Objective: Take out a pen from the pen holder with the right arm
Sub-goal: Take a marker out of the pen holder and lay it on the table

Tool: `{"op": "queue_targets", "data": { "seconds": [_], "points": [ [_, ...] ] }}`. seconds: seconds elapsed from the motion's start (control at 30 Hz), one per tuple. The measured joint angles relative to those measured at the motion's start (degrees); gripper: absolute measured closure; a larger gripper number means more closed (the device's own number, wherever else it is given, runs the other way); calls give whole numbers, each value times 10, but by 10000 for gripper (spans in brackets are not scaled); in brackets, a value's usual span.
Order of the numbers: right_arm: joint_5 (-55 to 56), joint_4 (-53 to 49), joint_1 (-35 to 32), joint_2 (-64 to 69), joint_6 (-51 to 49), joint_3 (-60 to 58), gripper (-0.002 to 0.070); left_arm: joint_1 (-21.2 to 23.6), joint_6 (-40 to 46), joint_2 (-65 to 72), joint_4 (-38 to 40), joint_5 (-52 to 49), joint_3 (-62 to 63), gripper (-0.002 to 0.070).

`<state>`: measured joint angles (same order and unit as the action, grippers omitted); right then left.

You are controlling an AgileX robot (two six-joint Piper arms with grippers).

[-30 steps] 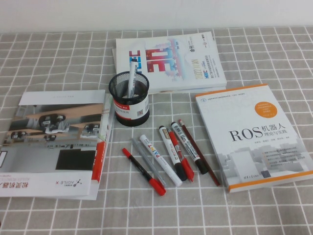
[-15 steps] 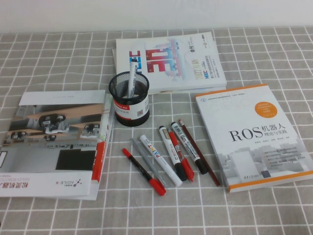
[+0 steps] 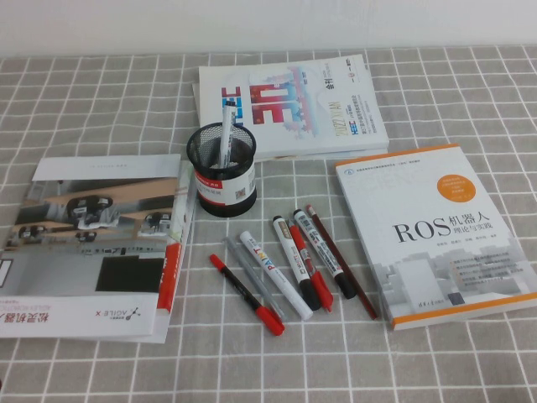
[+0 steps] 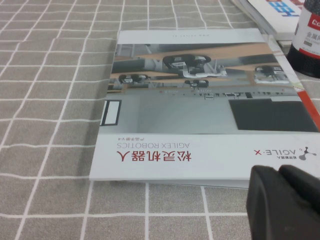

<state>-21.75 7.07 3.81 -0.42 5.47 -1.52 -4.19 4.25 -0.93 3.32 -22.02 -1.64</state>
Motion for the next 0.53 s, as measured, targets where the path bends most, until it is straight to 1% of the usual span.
{"op": "queue_targets", "data": {
  "seconds": [0.53],
  "points": [
    [0,9,0,0,1,0,689,0,0,0,0,0,0,678]
  ]
}}
